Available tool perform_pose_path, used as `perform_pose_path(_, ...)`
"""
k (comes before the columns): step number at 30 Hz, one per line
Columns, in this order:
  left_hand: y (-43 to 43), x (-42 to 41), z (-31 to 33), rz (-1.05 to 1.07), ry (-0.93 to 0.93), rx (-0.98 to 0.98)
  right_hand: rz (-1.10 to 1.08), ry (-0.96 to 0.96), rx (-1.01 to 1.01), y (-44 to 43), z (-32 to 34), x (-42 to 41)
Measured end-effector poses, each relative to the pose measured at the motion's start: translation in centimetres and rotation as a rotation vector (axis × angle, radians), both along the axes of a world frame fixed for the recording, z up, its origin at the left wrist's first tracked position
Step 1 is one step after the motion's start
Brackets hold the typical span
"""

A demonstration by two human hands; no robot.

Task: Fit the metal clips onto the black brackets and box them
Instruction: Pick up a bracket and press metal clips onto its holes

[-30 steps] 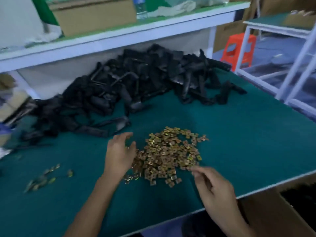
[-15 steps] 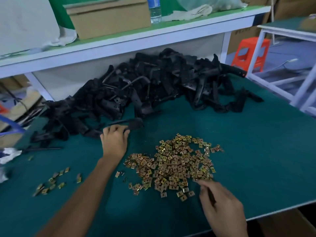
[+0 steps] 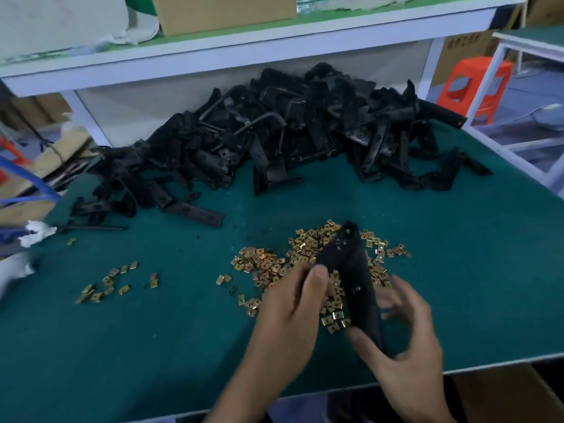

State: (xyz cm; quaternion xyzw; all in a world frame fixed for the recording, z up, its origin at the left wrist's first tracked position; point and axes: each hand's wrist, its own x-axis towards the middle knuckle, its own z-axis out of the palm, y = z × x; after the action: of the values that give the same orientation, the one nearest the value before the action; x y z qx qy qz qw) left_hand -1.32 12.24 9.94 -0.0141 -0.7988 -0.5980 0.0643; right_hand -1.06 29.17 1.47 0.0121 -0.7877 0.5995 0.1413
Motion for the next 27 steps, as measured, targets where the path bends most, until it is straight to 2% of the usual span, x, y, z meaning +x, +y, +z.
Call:
perform_pose_path(2,-0.2,0.0,-1.7,-0.061,-0.11,-0.01,0.047,-0.069,0.006,-0.6,-0.3,-0.1)
perform_pose_path(4,-1.3,-0.8,-2.6,-0.063,-0.136,-0.087,0.042,-0.11,-0.017,-0.9,-0.4,-0.4)
perform_pose_path(9,-6.5,-5.6,-4.5,0.193,0.027,-0.685,-0.012,-0.176,0.016,-1.1,-0.4,-0.8)
perform_pose_path(15,-6.7,-8.8,-5.1,0.059,-0.057,-1.008,-0.007,-0.174,0.097,-1.5,0.0,-0.7)
perform_pose_path(22,-6.6,-9.7,-4.7,0.023,-0.056,-0.952,-0.012,-0.171,0.127,-1.5,-0.1,-0.7)
perform_pose_path(25,-6.7,-9.3,-4.5,0.051,-0.007,-0.845,-0.005,-0.172,0.139,-1.5,0.0,-0.6)
perform_pose_path(27,-6.8,-8.8,-4.3,0.102,0.022,-0.708,0.003,-0.166,0.151,-1.5,0.1,-0.6)
